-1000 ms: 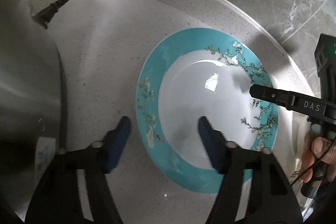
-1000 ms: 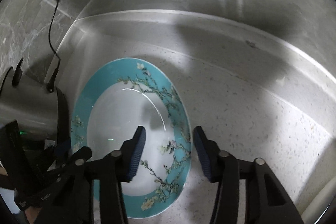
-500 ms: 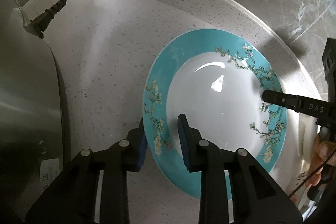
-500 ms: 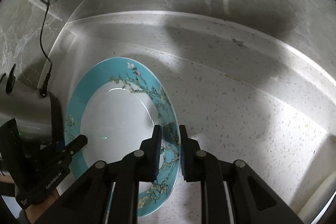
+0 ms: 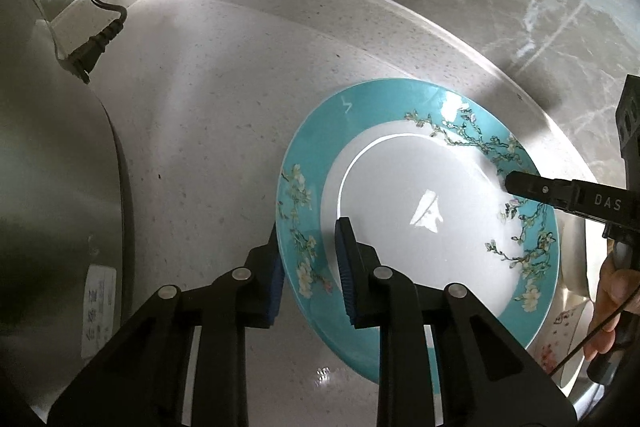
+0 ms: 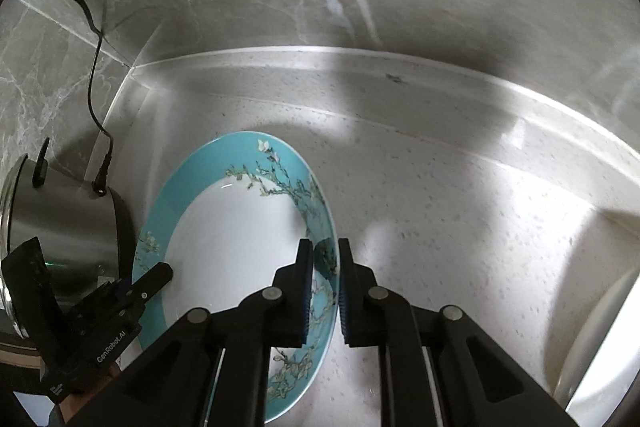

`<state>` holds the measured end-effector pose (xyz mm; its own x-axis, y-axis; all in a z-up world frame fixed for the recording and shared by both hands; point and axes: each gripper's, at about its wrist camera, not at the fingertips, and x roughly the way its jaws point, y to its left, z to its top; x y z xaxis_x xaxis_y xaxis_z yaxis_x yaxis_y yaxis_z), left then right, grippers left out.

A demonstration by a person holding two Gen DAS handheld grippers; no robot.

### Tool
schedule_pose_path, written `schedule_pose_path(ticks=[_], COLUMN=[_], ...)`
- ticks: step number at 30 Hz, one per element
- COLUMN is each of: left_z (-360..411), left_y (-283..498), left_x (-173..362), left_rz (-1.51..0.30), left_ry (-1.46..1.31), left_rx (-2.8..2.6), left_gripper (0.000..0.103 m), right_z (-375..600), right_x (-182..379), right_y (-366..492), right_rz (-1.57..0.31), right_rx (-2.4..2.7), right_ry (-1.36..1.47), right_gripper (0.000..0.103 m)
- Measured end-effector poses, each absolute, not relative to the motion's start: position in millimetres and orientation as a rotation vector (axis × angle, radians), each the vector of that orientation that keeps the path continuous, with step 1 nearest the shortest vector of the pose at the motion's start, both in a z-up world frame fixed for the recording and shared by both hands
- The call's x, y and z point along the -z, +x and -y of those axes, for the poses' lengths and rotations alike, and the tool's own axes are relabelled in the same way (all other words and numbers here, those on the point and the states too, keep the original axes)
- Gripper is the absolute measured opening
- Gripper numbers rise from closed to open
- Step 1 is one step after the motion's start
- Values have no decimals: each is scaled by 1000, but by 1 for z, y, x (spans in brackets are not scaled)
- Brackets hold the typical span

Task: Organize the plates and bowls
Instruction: 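Close the left tool on the stack rim while the right tool grips it too, then lift and carry the plate stack with both tools toward the white bowls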

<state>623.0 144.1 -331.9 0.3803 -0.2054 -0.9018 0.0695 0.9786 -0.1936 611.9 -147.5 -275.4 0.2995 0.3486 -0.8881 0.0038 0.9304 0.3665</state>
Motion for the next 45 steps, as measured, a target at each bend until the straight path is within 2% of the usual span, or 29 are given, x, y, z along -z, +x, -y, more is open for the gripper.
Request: schedule_pose_path(ticks=[14, 23, 31, 45], left_z=[-150, -147, -133, -81], left_y=[582, 542, 502, 411], left_x=[302, 272, 246, 233], left_rz=[-1082, -1009, -975, -984], left_ry=[-127, -76, -32, 63], left_rx=[244, 297, 370, 533], left_gripper=[19, 19, 19, 19], right_z=[144, 154, 166, 196], right_x=[239, 214, 192, 185], right_y=[546, 497, 447, 336], right_rz=[-1107, -1021, -960, -915], right_rx=[-206, -179, -144, -26], right_ry=[208, 241, 260, 300], right_gripper=[14, 14, 14, 14])
